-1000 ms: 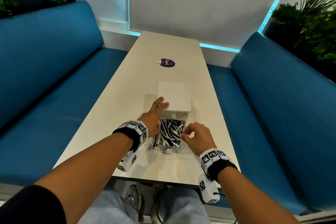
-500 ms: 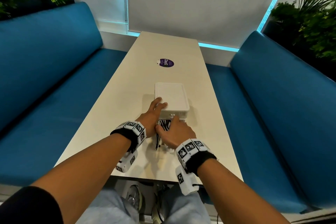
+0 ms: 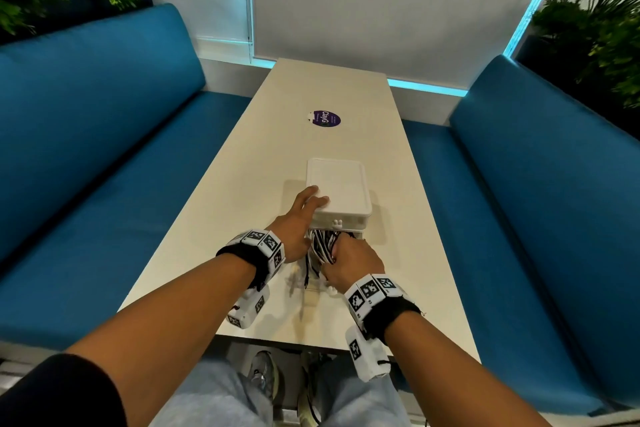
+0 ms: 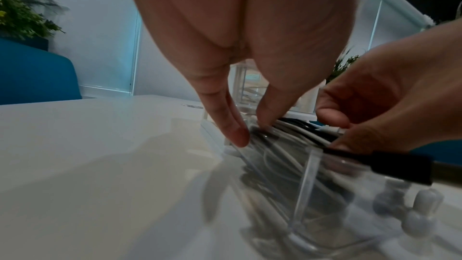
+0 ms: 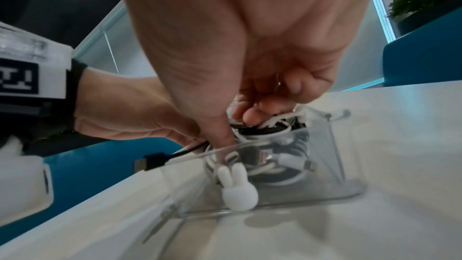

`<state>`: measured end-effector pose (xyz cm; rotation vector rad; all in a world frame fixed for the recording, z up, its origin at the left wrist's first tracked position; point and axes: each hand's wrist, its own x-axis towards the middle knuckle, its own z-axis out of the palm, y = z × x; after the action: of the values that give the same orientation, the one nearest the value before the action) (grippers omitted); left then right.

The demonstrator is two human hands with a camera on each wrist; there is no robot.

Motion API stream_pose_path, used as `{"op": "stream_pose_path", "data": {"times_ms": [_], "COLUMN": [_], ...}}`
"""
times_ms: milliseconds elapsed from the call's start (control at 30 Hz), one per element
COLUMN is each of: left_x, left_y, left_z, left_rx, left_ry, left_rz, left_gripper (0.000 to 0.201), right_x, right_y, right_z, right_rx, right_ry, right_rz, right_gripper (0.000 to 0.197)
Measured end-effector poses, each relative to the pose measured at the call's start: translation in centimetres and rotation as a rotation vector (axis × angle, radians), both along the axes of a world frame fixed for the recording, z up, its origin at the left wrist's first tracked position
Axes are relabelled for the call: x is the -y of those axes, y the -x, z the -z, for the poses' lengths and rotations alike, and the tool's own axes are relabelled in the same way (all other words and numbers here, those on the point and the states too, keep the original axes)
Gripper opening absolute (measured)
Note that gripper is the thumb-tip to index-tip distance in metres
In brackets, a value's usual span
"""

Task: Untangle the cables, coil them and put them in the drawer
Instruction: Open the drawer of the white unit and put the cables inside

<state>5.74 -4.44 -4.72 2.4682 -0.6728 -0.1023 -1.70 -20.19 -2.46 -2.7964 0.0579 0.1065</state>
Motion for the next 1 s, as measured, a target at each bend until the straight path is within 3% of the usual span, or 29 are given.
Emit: {"op": "stream_pose_path", "data": {"times_ms": [233, 400, 467, 600, 733, 867, 1000], "left_x": [0.2, 0.1, 0.1, 0.2, 0.0, 0.5, 0.7], "left_y": [0.4, 0.3, 0.0, -0.4, -0.5, -0.7, -0.5], "left_z": [-0.4, -1.2, -1.6, -1.5, -1.7, -1.9, -2.3], "left_rx": [-0.001, 0.026, 0.038, 0.064, 0.069, 0.118, 0.199], "left_ry": [-0.030, -0.090, -0.104, -0.106, -0.158, -0.163, -0.284], "left_rz": [-0.012, -0.010, -0.022, -0.023, -0.008, -0.011, -0.062], "left_gripper": [0.091, 0.082, 0.075, 0.068, 0.077, 0.071, 0.062], "right_x": [-0.7, -1.3, -1.2, -0.7, -0.4, -0.7, -1.4], "right_y": [-0.6, -0.3, 0.1, 0.3, -0.5, -0.8, -0.6], "right_z": [0.5, -0.6, -1.3, -1.5, -1.8, -1.9, -1.5], "right_rx": [0.045, 0.057, 0.003, -0.145, -0.259, -0.217, -0.065], "right_ry": [0.041, -0.007, -0.083, -0.100, -0.133, -0.022, 0.150], "right_rz": [0.017, -0.051, -0.104, -0.145, -0.131, -0.136, -0.203], "right_gripper": [0.006, 0.014, 0.030, 0.040, 0.016, 0.019, 0.022]}}
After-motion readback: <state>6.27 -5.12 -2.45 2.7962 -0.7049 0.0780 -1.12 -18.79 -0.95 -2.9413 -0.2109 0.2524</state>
